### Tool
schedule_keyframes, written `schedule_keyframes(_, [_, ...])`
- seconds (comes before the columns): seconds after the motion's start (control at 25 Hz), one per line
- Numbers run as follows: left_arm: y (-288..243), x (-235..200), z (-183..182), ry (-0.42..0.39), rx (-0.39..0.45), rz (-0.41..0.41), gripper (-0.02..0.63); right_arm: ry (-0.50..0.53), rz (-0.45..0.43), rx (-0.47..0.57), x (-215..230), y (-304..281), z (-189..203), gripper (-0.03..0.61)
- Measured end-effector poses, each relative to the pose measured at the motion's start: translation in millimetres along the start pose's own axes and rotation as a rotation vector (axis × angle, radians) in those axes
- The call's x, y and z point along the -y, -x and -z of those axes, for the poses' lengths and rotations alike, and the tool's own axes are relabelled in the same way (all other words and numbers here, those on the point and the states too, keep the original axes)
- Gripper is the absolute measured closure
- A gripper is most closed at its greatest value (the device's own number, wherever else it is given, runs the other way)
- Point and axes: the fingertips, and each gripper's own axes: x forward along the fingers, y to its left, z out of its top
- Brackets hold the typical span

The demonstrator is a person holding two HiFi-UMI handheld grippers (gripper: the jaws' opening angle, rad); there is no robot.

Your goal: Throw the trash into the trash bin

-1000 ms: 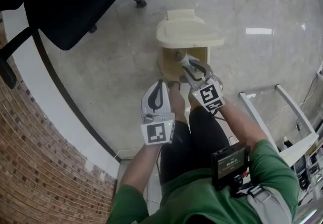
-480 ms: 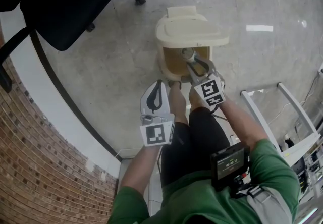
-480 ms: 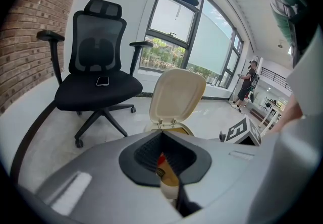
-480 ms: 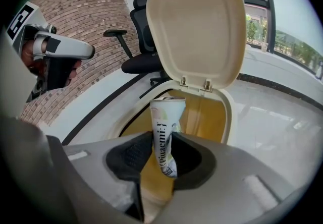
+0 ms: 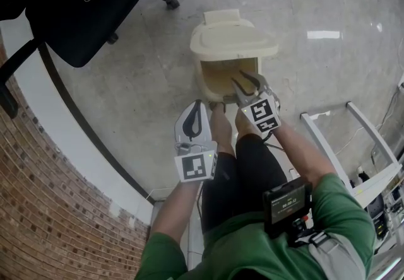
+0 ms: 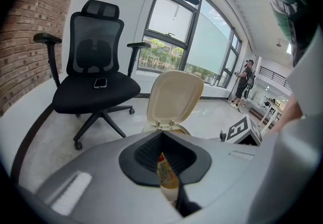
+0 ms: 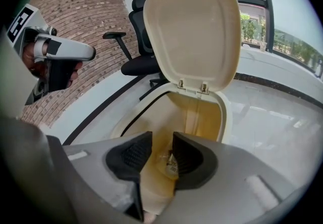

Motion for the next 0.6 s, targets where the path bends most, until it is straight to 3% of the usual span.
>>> schedule_keyframes(0.2, [5.9, 9.3, -25.3, -0.022, 0.019, 0.016, 0.607, 0.008, 0.015, 0.049, -1.1, 29.8, -32.2, 0.457])
schedule_keyframes(0.6, [26.6, 32.0, -116.9, -0.085, 0.125, 0.03, 0.607, 0.035, 0.027, 0.174, -2.8, 115.0, -125.5, 0.457])
